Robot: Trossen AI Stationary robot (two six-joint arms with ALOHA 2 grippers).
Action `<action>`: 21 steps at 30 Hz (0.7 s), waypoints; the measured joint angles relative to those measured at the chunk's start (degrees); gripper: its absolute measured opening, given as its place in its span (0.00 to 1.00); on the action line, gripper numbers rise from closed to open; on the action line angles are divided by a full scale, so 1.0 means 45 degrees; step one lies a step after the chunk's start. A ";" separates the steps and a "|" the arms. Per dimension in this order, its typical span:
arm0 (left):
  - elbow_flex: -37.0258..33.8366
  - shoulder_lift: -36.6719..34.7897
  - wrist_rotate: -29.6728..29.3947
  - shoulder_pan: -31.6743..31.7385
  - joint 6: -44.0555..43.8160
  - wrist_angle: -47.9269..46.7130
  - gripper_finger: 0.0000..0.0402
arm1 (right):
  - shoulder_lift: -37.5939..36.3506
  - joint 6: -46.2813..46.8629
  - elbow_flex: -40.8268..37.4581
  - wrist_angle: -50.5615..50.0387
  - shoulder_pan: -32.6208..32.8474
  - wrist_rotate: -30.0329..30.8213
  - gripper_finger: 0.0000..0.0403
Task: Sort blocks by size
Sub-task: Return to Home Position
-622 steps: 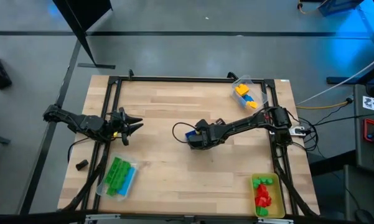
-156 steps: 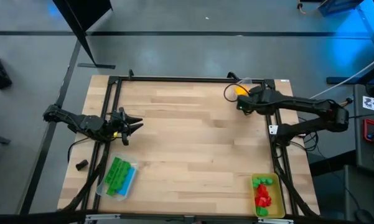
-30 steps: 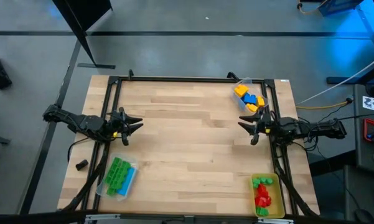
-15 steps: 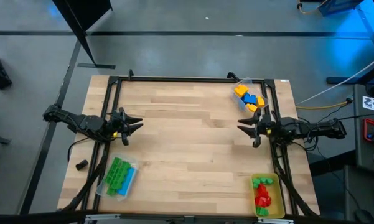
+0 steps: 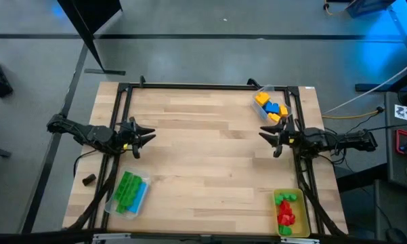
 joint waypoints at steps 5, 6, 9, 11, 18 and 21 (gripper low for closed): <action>0.0000 0.0000 -0.0001 0.0000 -0.0005 -0.0001 0.27 | 0.0042 -0.0143 0.0000 -0.0001 0.0000 0.0000 0.34; 0.0005 0.0000 0.0001 0.0000 -0.0004 -0.0001 0.27 | 0.0045 -0.0149 -0.0005 -0.0003 0.0000 0.0000 0.34; 0.0000 0.0000 0.0004 0.0000 -0.0003 -0.0001 0.27 | 0.0047 -0.0154 -0.0005 -0.0016 0.0000 0.0000 0.34; 0.0001 0.0000 0.0003 0.0000 -0.0001 -0.0001 0.27 | 0.0047 -0.0154 -0.0005 -0.0021 0.0000 0.0000 0.34; 0.0002 0.0003 -0.0001 0.0000 -0.0005 -0.0001 0.27 | 0.0047 -0.0159 -0.0015 -0.0060 0.0000 0.0000 0.34; 0.0000 0.0005 0.0003 0.0000 -0.0005 -0.0001 0.27 | 0.0047 -0.0162 -0.0015 -0.0064 0.0000 0.0000 0.34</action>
